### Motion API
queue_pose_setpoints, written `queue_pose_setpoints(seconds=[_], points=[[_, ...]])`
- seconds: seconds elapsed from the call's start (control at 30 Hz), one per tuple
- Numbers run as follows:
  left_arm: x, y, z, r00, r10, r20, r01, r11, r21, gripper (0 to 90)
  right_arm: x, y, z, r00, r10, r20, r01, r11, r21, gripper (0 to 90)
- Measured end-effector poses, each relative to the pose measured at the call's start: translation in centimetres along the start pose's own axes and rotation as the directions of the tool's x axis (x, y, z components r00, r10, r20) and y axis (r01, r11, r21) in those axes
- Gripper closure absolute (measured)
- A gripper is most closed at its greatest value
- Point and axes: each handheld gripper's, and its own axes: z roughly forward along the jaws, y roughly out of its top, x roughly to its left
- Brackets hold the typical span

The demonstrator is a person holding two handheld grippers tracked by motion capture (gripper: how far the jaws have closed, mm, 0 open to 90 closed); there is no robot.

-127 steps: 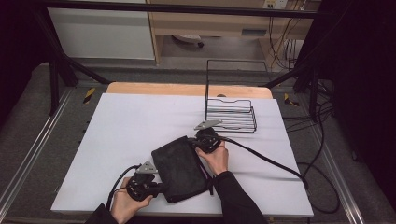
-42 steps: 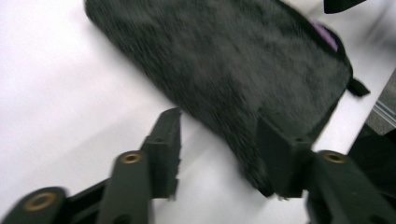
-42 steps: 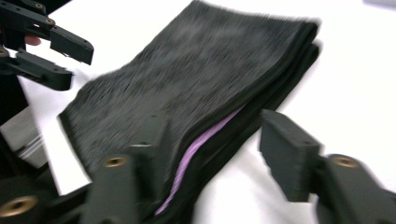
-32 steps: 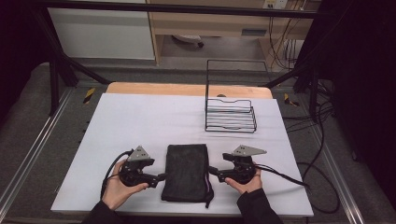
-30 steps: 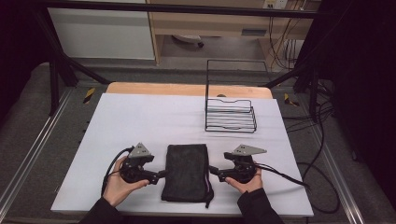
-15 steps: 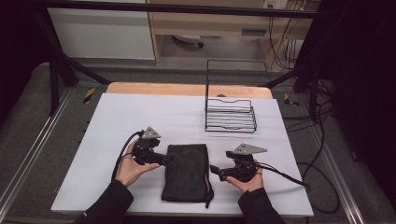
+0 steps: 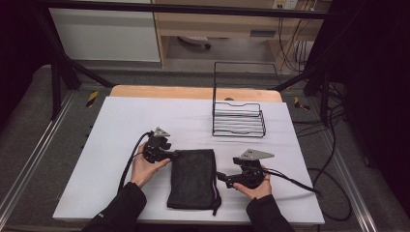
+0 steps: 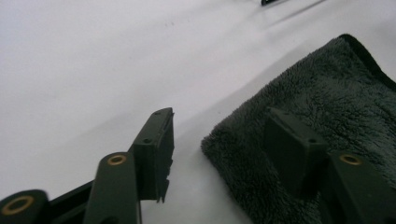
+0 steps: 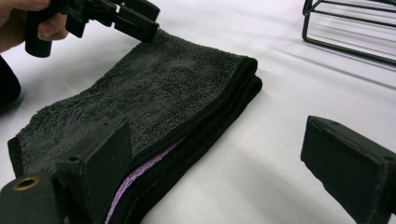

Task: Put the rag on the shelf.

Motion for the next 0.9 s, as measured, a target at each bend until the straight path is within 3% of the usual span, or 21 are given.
queue_pose_setpoints(seconds=[0.23, 0.33, 0.47, 0.6, 0.8, 0.9], points=[[0.1, -0.6, 0.6, 0.9987, -0.038, 0.035, 0.037, 0.9986, 0.037, 60.2, 0.0, 0.0, 0.1, 1.0, -0.003, -0.003, 0.003, 1.0, 0.007, 9.8], [0.1, -0.8, 0.6, 0.9975, -0.054, 0.045, 0.052, 0.9976, 0.045, 62.1, -0.1, 0.1, 0.1, 1.0, 0.002, -0.004, -0.002, 1.0, 0.004, 10.1], [0.0, -0.9, 0.6, 0.9982, -0.044, 0.042, 0.041, 0.9974, 0.059, 63.0, -0.4, 0.5, 0.3, 0.9998, 0.018, 0.002, -0.018, 1.0, -0.006, 10.7], [0.1, -1.0, 0.7, 0.9962, -0.066, 0.056, 0.063, 0.9965, 0.054, 65.4, -0.8, 1.3, 1.0, 0.9995, 0.027, 0.014, -0.027, 1.0, -0.009, 12.5], [0.0, -1.1, 0.7, 0.9979, -0.023, 0.06, 0.021, 0.9987, 0.047, 68.7, -1.6, 3.0, 3.4, 0.9989, 0.037, 0.026, -0.038, 0.999, 0.003, 18.8], [0.1, -1.1, 0.8, 0.9972, -0.027, 0.07, 0.024, 0.9987, 0.046, 69.7, -2.0, 3.5, 5.1, 0.9985, 0.048, 0.025, -0.049, 0.998, 0.027, 23.2]])
